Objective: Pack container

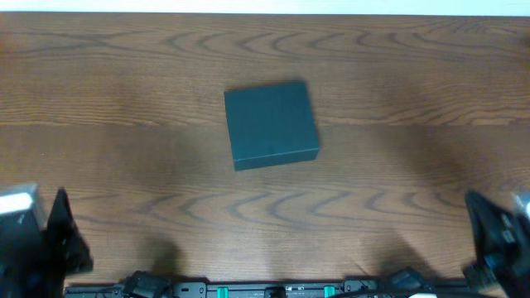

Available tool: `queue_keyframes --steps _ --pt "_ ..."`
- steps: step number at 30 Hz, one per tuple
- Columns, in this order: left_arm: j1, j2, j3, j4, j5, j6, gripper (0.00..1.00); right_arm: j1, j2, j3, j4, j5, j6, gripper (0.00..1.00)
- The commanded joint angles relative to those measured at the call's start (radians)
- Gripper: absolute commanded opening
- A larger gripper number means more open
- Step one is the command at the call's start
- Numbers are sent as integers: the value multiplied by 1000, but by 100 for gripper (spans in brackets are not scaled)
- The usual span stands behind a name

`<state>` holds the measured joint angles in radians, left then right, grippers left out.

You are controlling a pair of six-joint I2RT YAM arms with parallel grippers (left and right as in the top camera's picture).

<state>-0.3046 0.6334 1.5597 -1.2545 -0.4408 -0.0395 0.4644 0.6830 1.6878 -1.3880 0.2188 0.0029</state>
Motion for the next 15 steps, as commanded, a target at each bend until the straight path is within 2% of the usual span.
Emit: queue_keyframes --steps 1,5,7,8,9,10,15 --pt "3 -45 0 -67 -16 -18 45 7 -72 -3 -48 17 46 2" --pt "3 -63 0 -192 -16 -18 54 7 -125 -3 -116 21 45 1" --pt "3 -61 -4 -242 -16 -19 64 7 -133 -3 -141 25 45 10" --pt "3 -61 -7 -260 -16 -24 75 7 -133 -3 -148 19 46 23" --pt "3 -61 -9 -274 -15 -30 85 7 -133 -3 -152 10 46 55" --pt "3 -61 -10 -289 -14 -30 99 7 -133 -3 -156 -2 45 99" --pt "3 -61 -10 -333 -13 -29 99 7 -133 -3 -166 -2 45 99"
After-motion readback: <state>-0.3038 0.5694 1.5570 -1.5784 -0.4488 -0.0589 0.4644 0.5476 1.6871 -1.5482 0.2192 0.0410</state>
